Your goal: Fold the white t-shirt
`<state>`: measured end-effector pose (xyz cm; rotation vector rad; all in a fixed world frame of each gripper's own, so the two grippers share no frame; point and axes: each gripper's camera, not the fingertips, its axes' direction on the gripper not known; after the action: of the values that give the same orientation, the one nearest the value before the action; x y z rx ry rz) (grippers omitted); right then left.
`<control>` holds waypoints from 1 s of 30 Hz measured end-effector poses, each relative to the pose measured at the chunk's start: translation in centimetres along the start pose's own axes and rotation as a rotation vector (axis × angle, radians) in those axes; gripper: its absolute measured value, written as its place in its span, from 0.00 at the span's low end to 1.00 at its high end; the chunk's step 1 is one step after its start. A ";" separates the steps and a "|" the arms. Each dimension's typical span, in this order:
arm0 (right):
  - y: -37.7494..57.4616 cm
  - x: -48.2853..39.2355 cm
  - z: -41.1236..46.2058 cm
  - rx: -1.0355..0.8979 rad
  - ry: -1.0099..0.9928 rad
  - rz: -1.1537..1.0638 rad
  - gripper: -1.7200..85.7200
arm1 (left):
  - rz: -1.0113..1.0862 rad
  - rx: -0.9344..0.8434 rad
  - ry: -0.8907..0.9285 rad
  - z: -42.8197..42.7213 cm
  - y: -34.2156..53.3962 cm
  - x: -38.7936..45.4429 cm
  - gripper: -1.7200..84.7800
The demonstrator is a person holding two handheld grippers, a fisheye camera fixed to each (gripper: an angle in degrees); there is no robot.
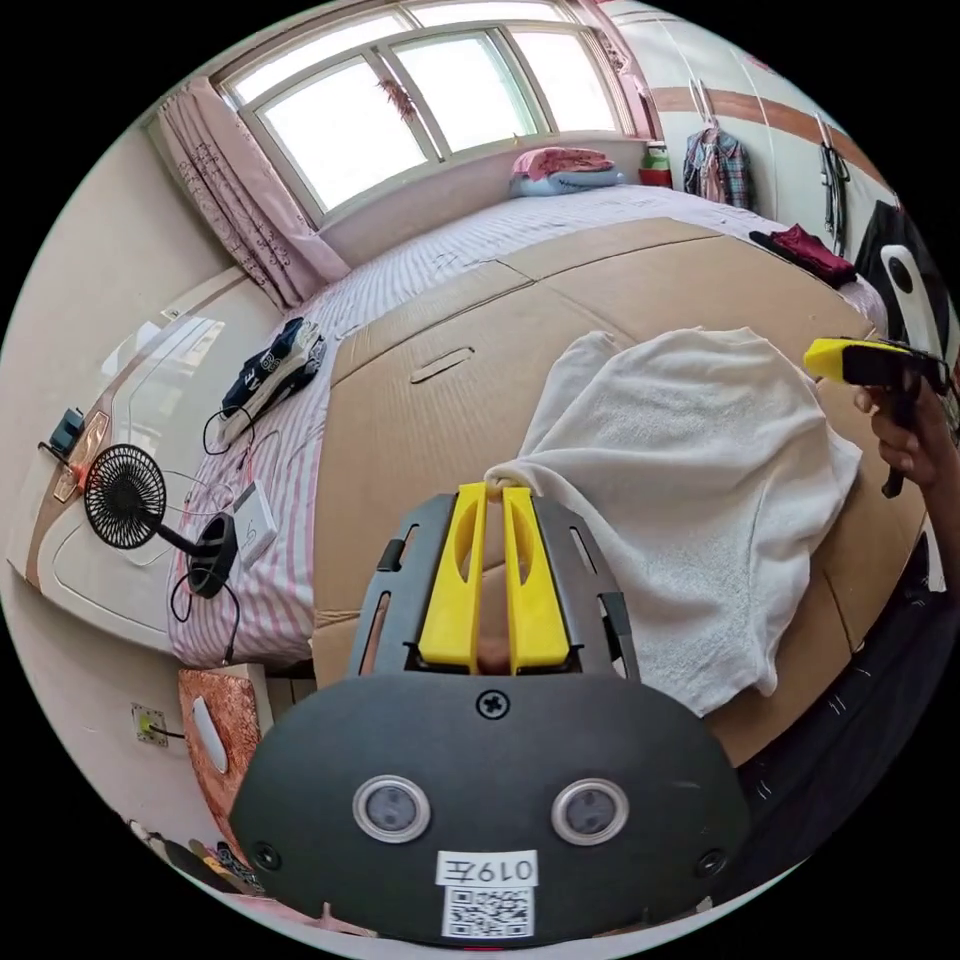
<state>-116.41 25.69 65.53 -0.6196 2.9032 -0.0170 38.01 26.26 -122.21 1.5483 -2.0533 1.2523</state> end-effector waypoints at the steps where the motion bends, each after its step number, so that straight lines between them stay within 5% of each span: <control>1: 0.2 0.7 0.0 -0.011 0.002 0.041 0.01 | -0.012 -0.035 -0.023 0.1 0.4 0.1 0.05; 8: 3.4 3.5 -4.8 0.191 0.158 0.150 0.01 | -0.220 -0.121 -0.132 -3.0 2.5 -1.2 0.08; 12: 4.5 3.3 -3.8 0.082 0.229 0.081 0.01 | 0.116 0.088 0.127 -6.6 2.5 7.6 0.08; 18: 7.5 2.6 -2.0 0.019 0.329 0.012 0.01 | 0.479 0.049 0.195 -6.1 4.9 20.4 0.12; 26: 11.6 5.2 -3.1 0.073 0.250 0.070 0.01 | 0.500 0.075 0.341 -4.6 4.6 26.0 0.10; 30: 13.8 6.2 -3.1 0.070 0.262 0.064 0.01 | 0.460 -0.017 0.253 -2.5 4.8 27.7 0.04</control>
<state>-128.11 35.64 66.90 -0.5492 3.1560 -0.2065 22.39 10.69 -104.64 0.8738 -2.3077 1.4860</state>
